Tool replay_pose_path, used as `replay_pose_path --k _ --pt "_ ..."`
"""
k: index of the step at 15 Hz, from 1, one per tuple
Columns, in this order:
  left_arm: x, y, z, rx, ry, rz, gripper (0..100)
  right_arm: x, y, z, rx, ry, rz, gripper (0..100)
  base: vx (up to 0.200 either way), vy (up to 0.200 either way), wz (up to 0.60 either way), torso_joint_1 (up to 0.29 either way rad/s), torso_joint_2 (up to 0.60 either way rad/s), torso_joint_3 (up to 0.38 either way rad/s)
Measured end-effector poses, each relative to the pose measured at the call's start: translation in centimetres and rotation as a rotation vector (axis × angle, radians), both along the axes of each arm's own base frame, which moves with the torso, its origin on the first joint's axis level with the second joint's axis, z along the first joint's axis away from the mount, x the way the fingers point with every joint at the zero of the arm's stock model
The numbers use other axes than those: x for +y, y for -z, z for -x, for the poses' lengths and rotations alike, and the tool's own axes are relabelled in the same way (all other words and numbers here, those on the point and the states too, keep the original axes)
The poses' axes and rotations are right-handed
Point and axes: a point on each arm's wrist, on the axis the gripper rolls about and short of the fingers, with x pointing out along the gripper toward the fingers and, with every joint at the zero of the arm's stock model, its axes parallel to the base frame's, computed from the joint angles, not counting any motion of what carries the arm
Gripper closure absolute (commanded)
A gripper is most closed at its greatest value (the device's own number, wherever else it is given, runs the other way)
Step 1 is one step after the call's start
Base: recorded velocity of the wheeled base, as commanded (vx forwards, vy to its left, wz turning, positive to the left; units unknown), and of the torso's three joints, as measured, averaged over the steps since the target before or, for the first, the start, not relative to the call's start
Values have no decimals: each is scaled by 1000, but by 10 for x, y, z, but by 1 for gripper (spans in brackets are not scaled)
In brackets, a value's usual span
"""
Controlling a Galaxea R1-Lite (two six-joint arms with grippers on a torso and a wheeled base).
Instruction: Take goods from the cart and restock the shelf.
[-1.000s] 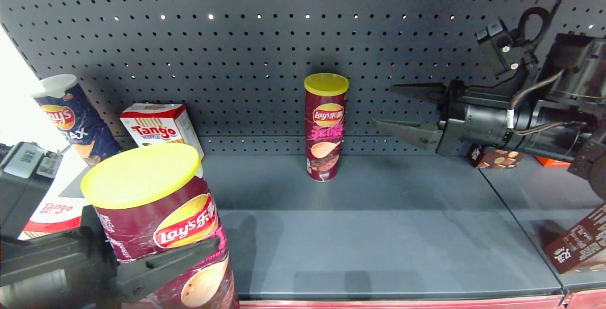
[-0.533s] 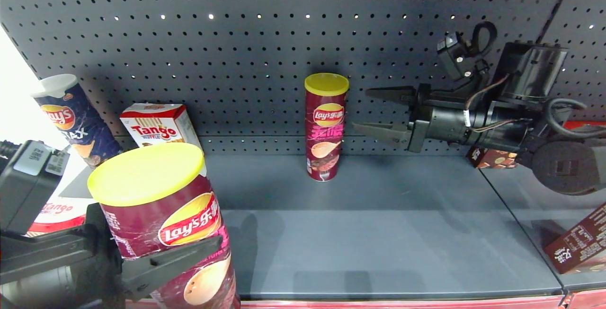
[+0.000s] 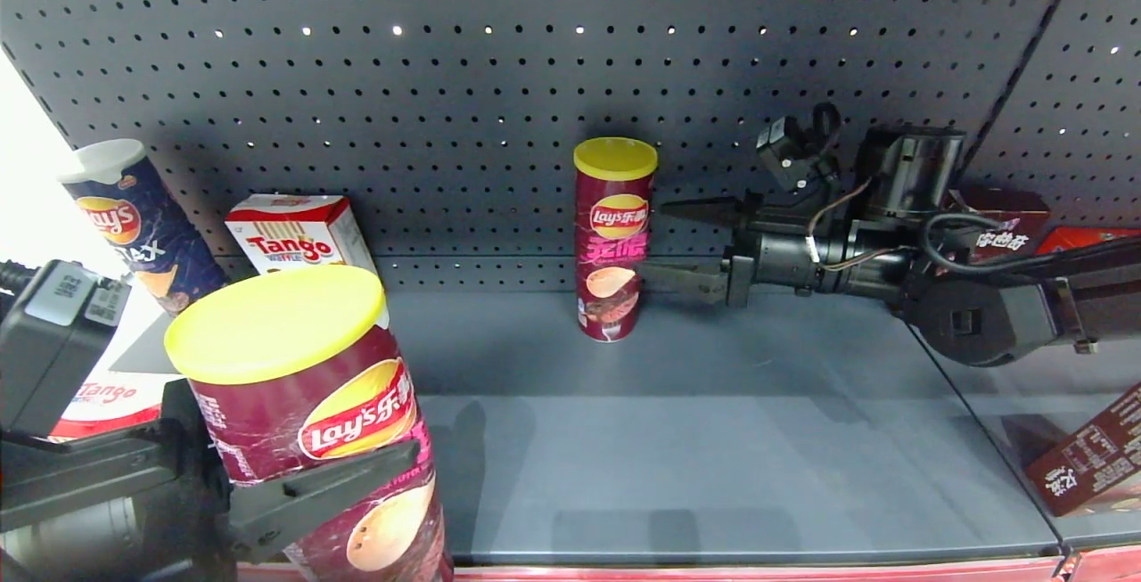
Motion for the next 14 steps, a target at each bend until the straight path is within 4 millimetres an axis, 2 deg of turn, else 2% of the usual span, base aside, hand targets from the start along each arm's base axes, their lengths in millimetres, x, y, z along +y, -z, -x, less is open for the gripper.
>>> replay_pose_path --k 8,14 --pt "2 1 -1 5 -18 0 100 16 25 -29 12 -36 10 0 0 0 0 0 0 0" --pt "3 3 -1 13 -22 -4 100 35 44 -39 18 -69 12 0 0 0 0 0 0 0"
